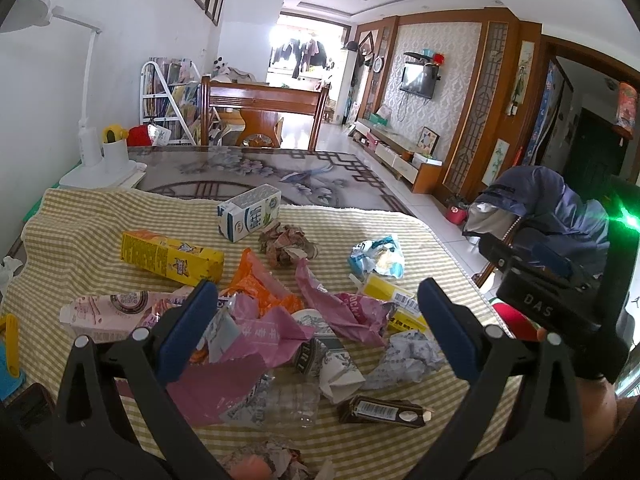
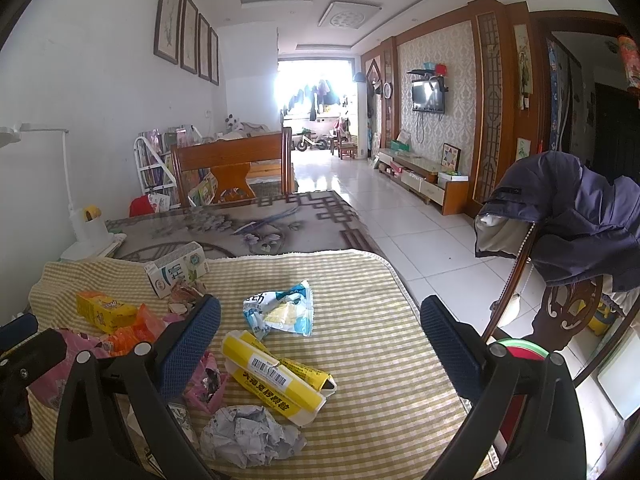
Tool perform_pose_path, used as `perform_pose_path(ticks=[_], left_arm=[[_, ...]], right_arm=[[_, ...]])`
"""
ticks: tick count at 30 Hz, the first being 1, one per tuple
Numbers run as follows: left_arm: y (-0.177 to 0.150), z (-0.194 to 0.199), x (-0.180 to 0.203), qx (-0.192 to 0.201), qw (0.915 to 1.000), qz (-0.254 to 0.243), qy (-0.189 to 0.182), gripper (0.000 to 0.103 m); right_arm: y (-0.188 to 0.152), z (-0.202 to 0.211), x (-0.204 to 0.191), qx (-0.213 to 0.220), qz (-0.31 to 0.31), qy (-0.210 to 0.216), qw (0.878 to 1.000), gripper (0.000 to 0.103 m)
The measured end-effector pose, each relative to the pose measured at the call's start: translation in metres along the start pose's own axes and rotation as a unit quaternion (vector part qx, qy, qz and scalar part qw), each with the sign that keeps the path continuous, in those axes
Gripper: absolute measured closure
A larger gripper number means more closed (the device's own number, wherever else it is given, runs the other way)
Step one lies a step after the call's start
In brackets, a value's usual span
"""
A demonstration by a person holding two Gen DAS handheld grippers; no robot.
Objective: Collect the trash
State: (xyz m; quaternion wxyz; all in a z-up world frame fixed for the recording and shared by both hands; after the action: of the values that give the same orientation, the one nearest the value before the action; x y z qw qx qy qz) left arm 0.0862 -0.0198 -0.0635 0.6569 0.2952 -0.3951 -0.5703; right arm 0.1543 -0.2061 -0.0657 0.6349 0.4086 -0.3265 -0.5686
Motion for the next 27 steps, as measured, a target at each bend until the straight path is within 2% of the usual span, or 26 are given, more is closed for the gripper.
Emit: perform_pose_path(ticks=[17,20,27], left_arm=[[0.003,0.001,0.0,0.004,1.0,-0.001,0.002,0.005],[0.005,0.005,0.004,0.008,0.9999,-0.012,0.001,0.005],[0.0,0.034,0.019,-0.001,0.9986,-0.042,-0.032,0.005]], right_arm=[[-0.008,-0.001,0.002,-0.007,0.004,0.0,1.0,0.007],[-0.012,-0.005,0.003,-0.019,0.007,0.006,1.0,0.007],[-0.023,-0.013,-0.004,-0.084,0.009,0.06,0.995,0.007]])
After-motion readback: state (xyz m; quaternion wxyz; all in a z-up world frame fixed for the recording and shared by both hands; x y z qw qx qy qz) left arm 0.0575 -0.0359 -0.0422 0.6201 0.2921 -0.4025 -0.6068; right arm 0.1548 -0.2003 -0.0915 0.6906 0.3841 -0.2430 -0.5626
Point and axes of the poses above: each gripper's, at about its wrist camera, not at the fingertips, and z roughly against the way its jaws point, x to its right, y to its top, the point moved 9 cm from there along -z, roughly the way its jaws point
